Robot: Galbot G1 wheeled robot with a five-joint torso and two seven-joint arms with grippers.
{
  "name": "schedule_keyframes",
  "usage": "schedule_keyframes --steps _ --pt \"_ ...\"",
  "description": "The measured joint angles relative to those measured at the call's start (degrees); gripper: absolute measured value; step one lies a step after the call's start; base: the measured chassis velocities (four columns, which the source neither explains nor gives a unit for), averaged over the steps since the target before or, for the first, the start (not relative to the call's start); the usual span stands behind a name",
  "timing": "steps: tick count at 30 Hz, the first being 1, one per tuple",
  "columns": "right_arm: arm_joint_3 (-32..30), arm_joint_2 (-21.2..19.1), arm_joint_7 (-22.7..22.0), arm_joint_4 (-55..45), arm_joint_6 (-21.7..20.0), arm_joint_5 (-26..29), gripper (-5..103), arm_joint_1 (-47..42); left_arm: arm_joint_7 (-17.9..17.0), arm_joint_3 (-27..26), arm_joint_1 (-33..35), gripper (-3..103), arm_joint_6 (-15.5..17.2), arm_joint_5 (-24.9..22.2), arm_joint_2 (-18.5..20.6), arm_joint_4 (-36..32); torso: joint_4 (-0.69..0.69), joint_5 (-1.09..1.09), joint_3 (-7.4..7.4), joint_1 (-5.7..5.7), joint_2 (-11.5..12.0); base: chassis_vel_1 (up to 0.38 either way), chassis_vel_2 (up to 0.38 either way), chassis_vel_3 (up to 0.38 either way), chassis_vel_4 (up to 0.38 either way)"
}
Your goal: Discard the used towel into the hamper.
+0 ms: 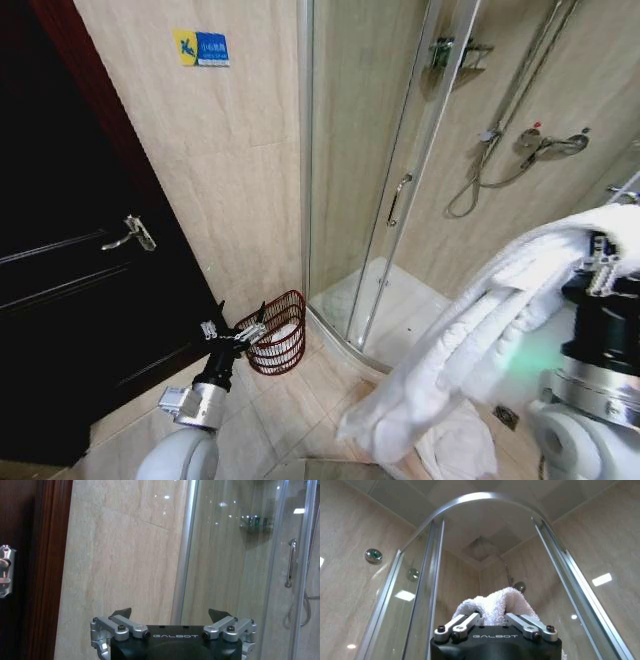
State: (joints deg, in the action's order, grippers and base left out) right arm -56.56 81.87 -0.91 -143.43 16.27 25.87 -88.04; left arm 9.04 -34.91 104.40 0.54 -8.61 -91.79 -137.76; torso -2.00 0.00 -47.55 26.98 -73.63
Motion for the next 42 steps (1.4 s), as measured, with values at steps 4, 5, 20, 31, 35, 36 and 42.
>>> schedule_keyframes --steps 4,5,20,31,35,36,42 --pt "0.22 -0.3 -0.08 0.02 0.11 -0.81 9 0.59 0.0 0.0 0.0 100 0.0 0.0 0.0 0.0 0.0 0.0 0.0 0.0 0.0 0.0 0.0 0.0 0.0" --pt "0.26 -0.39 -0.03 0.02 0.18 -0.86 9 0.66 0.0 0.0 0.0 100 0.0 0.0 0.0 0.0 0.0 0.0 0.0 0.0 0.0 0.0 0.0 0.0 0.0" --pt "-0.67 -0.61 0.94 0.13 0.25 -4.95 9 0.45 0.0 0.0 0.0 100 0.0 0.0 0.0 0.0 0.0 0.0 0.0 0.0 0.0 0.0 0.0 0.0 0.0" --pt "-0.98 -0.92 0.88 0.17 0.26 -6.95 9 0.34 0.0 0.0 0.0 100 0.0 0.0 0.01 0.0 0.0 0.0 0.0 0.0 0.0 0.079 0.083 -0.084 -0.072" --pt "-1.01 -0.93 1.13 0.19 0.43 -7.28 9 0.28 0.0 0.0 0.0 100 0.0 0.0 0.02 0.0 0.0 0.01 0.0 0.0 0.0 0.124 0.146 -0.14 -0.118" --pt "-1.01 -0.93 1.13 0.19 0.43 -7.28 9 0.28 0.0 0.0 0.0 100 0.0 0.0 0.02 0.0 0.0 0.01 0.0 0.0 0.0 0.104 0.128 -0.128 -0.12" --pt "-1.0 -1.44 5.29 0.2 5.82 -7.07 9 0.39 0.0 -0.01 0.0 100 0.0 0.0 0.02 0.0 0.0 -0.01 0.0 0.0 0.0 0.063 0.067 -0.073 -0.074"
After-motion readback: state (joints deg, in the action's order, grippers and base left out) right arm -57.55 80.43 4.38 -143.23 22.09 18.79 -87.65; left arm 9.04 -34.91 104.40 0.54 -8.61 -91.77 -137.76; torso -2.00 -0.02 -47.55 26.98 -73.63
